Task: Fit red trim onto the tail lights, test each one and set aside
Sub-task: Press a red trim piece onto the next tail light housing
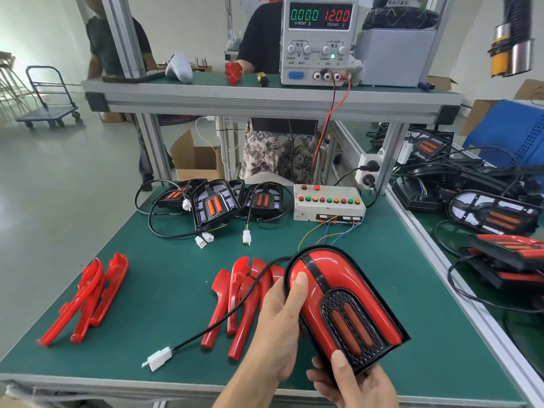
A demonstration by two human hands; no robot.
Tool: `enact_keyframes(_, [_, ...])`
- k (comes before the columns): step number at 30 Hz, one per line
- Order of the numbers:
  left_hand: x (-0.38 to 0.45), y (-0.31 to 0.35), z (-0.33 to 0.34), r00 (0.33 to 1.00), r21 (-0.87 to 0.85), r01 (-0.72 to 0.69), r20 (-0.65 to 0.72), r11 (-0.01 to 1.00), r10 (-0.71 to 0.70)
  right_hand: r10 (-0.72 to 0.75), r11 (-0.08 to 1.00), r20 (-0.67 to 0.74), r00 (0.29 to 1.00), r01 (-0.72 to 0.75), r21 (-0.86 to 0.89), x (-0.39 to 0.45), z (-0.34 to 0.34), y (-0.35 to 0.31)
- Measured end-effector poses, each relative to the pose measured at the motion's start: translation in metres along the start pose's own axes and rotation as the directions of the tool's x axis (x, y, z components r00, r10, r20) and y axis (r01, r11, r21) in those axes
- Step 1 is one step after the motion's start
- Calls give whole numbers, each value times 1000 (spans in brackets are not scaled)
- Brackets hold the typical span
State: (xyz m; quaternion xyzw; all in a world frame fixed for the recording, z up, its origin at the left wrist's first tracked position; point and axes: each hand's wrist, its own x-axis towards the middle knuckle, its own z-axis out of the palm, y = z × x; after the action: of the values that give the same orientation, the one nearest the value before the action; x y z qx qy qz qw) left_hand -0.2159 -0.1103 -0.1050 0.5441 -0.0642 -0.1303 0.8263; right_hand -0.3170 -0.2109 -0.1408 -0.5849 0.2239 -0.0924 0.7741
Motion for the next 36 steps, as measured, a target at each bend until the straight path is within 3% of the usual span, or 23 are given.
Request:
enact_keyframes(11, [2,4,-6,995,-40,18,100,999,-14,-13,1000,68,998,13,-3,-3,2,1])
enact_keyframes(17, [2,2,-4,997,-42,31,72,999,-28,25,1000,47,999,-26,5,-3,5,-2])
enact_keyframes(25, [-1,1,-14,969,-129,107,234,986,-74,52,998,17,999,-52,32,-1,5,-5])
enact_keyframes(36, [-3,-2,-6,978,-40,7,211,999,1,18,998,-20,1000,-19,-60,2,2,-3])
